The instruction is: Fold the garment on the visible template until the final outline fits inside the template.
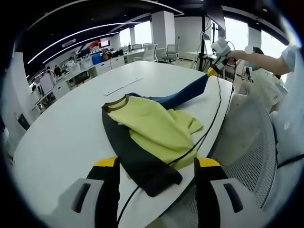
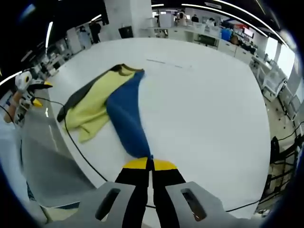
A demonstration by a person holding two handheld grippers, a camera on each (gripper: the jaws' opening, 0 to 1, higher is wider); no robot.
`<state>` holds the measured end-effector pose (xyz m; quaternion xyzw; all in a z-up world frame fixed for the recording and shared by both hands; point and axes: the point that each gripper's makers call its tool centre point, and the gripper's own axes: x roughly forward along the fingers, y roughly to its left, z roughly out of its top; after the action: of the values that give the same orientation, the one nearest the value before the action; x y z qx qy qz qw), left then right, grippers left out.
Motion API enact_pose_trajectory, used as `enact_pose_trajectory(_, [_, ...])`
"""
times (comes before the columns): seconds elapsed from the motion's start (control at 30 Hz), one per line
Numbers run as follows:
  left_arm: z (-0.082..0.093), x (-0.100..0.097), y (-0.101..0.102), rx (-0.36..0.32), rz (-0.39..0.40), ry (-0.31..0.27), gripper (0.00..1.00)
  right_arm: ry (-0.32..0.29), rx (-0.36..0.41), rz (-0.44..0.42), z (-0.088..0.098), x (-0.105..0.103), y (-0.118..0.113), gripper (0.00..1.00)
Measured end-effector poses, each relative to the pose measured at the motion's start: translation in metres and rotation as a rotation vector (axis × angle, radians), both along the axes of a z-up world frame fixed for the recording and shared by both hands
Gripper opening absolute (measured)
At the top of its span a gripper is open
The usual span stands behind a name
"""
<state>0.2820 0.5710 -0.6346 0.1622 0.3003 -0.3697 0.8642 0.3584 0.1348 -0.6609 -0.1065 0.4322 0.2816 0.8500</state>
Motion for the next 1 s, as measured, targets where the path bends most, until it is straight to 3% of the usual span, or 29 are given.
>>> enact_pose_trajectory(0.4, [-0.002,-0.002,0.002,0.003,0.011,0.007,0.6,0.023,-0.026,-0.093,-0.003,0.001,-0.036,0.02])
enact_pose_trajectory(0.63, [-0.001,-0.002,0.001,0.008,0.016,0.01,0.6,0.044,-0.024,-0.132,-0.016,0.009,-0.064,0.02])
enact_pose_trajectory(1.0, [0.001,-0.002,0.001,0.025,0.026,0.012,0.61,0.087,-0.014,-0.16,-0.039,0.022,-0.079,0.02])
